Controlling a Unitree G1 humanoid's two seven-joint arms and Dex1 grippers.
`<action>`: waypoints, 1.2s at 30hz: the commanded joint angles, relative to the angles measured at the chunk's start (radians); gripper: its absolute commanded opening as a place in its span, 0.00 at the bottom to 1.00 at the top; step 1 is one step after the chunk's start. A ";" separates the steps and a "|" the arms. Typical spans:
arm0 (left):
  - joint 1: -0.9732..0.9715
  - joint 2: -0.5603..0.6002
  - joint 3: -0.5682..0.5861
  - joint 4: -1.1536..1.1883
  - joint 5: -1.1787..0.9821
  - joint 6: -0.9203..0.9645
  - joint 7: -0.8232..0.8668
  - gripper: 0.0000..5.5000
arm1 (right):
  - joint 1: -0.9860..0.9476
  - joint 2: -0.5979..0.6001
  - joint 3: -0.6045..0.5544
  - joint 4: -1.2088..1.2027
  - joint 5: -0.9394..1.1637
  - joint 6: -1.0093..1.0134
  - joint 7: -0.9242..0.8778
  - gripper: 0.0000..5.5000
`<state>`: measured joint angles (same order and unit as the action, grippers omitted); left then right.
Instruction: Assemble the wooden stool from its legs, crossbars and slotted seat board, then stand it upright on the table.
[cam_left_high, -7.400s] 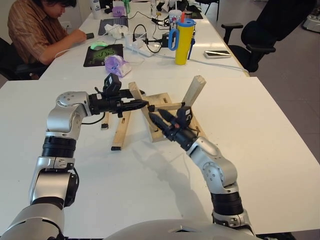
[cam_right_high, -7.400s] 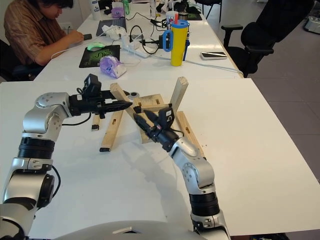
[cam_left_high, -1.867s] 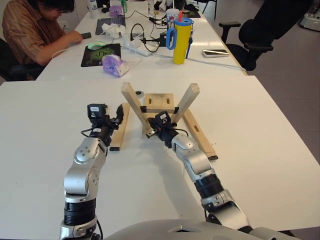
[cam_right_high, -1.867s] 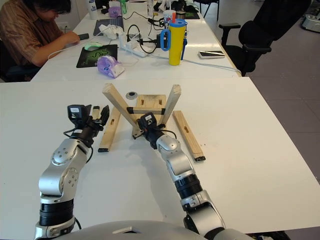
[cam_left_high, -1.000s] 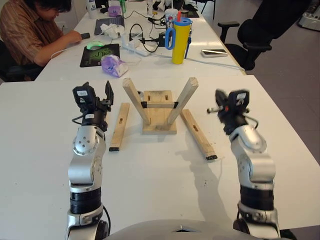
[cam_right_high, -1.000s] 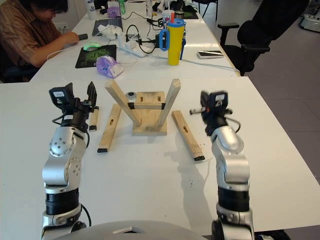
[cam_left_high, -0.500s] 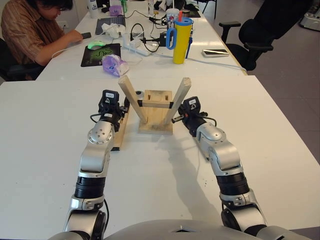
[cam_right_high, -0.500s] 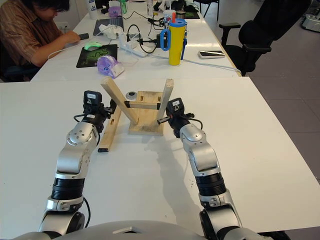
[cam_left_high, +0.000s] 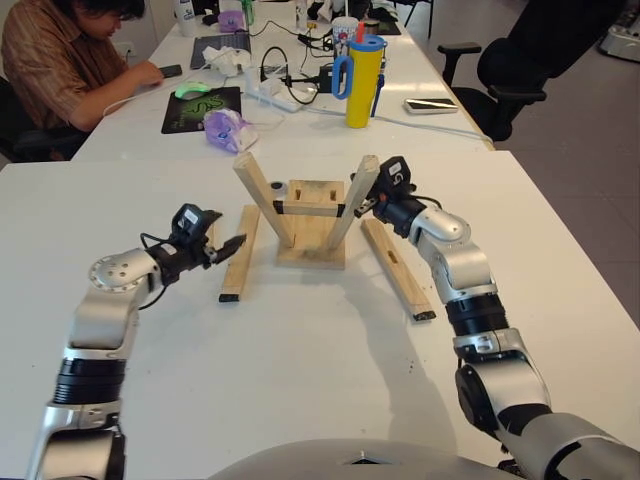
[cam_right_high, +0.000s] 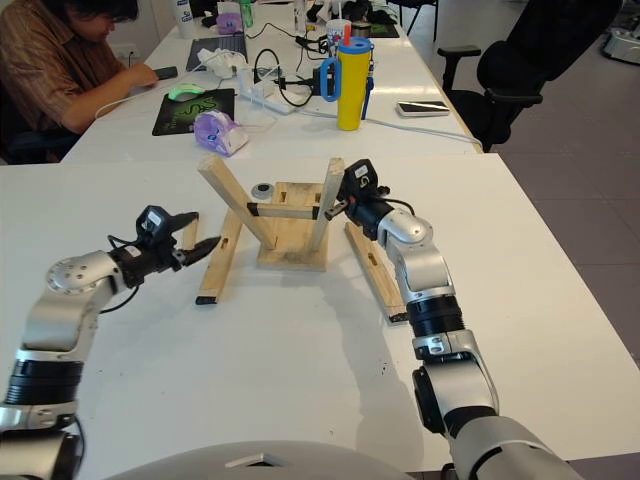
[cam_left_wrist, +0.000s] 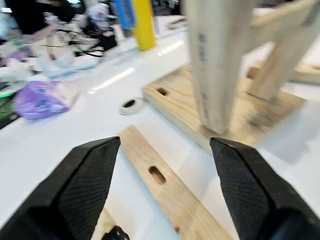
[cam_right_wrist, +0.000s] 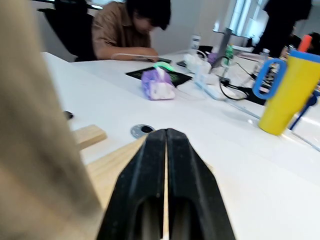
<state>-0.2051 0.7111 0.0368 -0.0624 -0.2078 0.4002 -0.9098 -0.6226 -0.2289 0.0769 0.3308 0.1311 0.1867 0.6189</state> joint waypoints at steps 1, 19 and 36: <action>0.065 0.194 -0.076 -0.105 -0.077 0.147 -0.250 0.62 | 0.015 -0.028 0.086 -0.053 0.031 -0.066 0.207 0.00; 0.185 0.025 -0.359 -0.324 -0.059 0.309 -0.024 0.62 | 0.071 0.152 0.324 -0.192 -0.034 -0.057 0.178 0.00; 0.147 0.091 -0.362 -0.229 0.009 0.282 -0.015 0.62 | -0.080 -0.031 0.321 0.323 -0.289 -0.220 0.116 0.00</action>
<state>-0.0614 0.7723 -0.3157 -0.3189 -0.2264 0.6573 -0.9263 -0.6633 -0.2697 0.3759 0.5945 -0.1182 -0.0152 0.7318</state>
